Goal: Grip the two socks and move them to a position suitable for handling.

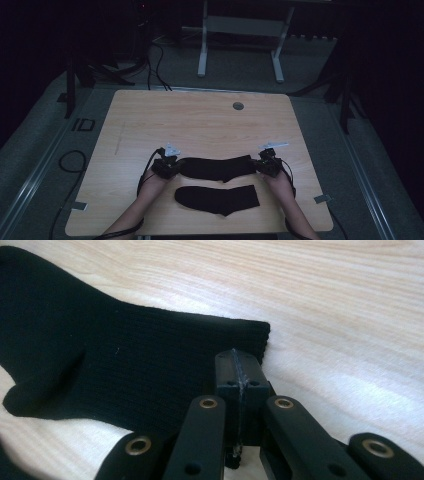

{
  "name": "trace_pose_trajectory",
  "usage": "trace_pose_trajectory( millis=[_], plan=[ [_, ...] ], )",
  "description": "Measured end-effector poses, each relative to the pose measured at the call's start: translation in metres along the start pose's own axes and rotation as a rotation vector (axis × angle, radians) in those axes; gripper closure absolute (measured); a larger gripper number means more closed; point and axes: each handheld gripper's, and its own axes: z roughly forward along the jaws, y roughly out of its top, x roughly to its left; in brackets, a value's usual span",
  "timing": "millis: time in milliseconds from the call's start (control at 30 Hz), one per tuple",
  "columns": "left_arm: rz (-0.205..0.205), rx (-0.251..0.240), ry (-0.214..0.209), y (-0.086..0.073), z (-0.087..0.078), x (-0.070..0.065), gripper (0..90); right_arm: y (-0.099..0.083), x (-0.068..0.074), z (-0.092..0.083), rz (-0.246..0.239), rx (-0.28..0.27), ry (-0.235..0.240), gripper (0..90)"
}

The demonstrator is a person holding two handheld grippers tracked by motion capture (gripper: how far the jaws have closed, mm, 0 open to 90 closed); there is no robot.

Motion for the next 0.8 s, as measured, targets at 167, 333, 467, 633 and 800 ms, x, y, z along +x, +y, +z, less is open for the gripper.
trace_pose_trajectory(
  millis=[167,333,467,633,800],
  plan=[
    [0.0,0.005,-0.004,0.0,-0.001,0.001,89.5,-0.001,0.005,0.0,-0.012,0.005,-0.007,89.8],
    [-0.004,0.008,-0.017,0.001,-0.001,0.002,84.2,0.002,0.005,0.001,-0.009,0.01,0.008,86.7],
    [-0.016,-0.016,-0.05,0.0,-0.005,0.001,65.3,0.006,0.01,-0.004,-0.014,-0.001,0.029,80.5],
    [0.003,-0.035,-0.058,0.0,-0.019,-0.003,55.3,0.01,0.015,-0.015,-0.035,-0.014,0.043,74.7],
    [0.004,-0.054,-0.075,-0.004,-0.041,-0.005,51.1,0.006,0.018,-0.026,-0.071,0.008,0.079,59.5]
  ],
)
